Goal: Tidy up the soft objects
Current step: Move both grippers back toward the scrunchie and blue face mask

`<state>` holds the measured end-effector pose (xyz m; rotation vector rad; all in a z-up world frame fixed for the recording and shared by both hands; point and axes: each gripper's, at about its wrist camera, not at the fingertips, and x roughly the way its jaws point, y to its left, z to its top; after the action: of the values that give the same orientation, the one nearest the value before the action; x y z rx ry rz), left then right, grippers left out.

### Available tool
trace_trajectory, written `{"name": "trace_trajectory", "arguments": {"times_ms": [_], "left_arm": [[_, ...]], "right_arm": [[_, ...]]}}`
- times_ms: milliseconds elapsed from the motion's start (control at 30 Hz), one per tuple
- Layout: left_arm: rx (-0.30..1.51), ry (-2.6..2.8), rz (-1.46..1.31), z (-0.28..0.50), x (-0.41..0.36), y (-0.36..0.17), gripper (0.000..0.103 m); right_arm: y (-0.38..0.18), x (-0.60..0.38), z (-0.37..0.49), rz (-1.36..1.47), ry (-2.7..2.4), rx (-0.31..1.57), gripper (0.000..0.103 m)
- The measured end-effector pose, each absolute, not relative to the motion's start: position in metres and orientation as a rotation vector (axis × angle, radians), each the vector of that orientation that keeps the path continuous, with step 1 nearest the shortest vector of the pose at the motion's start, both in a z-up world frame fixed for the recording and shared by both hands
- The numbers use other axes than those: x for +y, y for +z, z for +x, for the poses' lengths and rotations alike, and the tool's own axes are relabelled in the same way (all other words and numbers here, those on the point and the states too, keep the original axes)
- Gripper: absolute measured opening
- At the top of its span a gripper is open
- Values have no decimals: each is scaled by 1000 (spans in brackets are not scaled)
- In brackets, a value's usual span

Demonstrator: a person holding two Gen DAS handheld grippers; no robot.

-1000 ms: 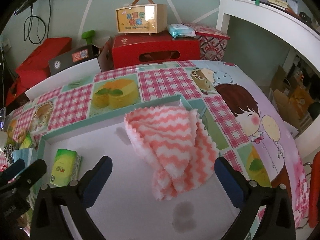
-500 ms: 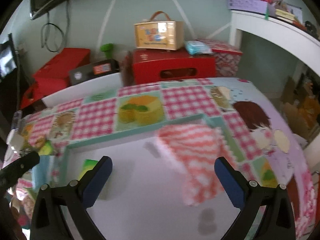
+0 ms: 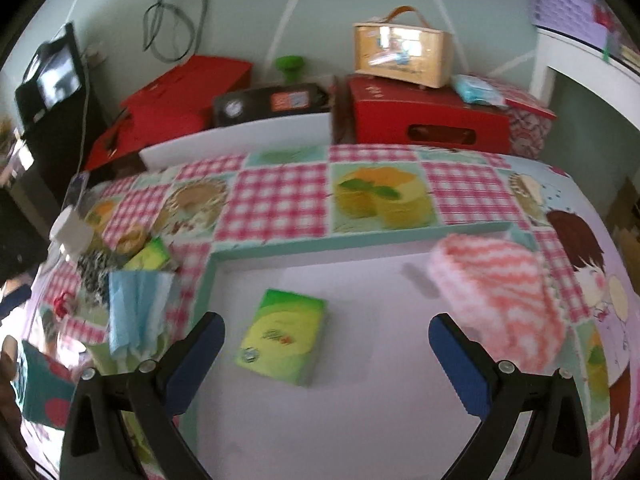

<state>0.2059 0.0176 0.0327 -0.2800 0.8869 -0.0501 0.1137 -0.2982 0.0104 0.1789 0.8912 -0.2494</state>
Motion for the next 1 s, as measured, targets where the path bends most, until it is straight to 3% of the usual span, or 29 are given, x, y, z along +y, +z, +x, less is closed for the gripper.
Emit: {"name": "trace_trajectory", "arguments": {"times_ms": [233, 633, 767, 1000], "left_arm": [[893, 23, -314, 208, 49, 30, 100], [929, -53, -302, 217, 27, 21, 100], [928, -95, -289, 222, 14, 20, 100], [975, -93, -233, 232, -3, 13, 100]], "right_arm": [[10, -251, 127, 134, -126, 898, 103], [-5, -204, 156, 103, -4, 914, 102], [-9, -202, 163, 82, 4, 918, 92], [-12, -189, 172, 80, 72, 918, 86]]}}
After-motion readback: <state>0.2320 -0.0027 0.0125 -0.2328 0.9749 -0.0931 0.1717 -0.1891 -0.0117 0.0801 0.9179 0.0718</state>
